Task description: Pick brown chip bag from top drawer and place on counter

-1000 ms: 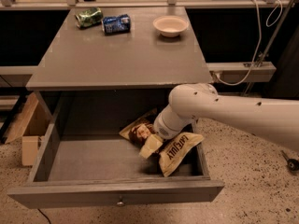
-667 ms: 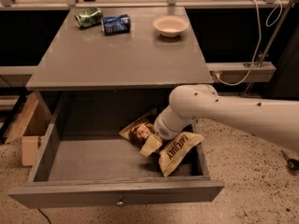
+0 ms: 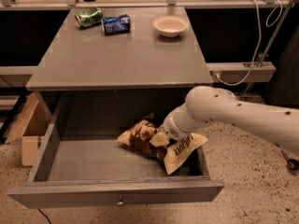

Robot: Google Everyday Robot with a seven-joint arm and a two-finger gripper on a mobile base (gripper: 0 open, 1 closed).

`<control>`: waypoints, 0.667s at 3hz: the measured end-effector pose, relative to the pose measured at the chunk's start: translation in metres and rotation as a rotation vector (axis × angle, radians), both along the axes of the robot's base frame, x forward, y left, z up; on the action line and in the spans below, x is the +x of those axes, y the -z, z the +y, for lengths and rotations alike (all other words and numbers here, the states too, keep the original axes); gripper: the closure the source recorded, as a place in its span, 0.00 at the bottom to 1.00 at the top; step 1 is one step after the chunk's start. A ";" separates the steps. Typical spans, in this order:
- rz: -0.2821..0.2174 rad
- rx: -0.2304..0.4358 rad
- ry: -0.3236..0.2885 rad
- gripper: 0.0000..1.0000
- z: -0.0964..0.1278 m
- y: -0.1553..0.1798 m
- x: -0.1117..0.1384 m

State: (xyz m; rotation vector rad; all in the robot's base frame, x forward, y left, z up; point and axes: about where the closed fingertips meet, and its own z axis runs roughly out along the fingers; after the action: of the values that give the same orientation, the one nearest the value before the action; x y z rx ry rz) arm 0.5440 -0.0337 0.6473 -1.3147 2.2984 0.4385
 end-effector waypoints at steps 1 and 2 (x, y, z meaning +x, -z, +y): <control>-0.034 0.147 0.004 0.88 -0.010 -0.023 -0.005; -0.070 0.335 -0.024 1.00 -0.020 -0.058 -0.015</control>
Offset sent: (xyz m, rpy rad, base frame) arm -0.0359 -0.0844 0.1137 0.5429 -0.2379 0.1111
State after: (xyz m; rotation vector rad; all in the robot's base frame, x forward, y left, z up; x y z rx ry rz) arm 0.5291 -0.0532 0.7050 -1.1712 2.0441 0.7378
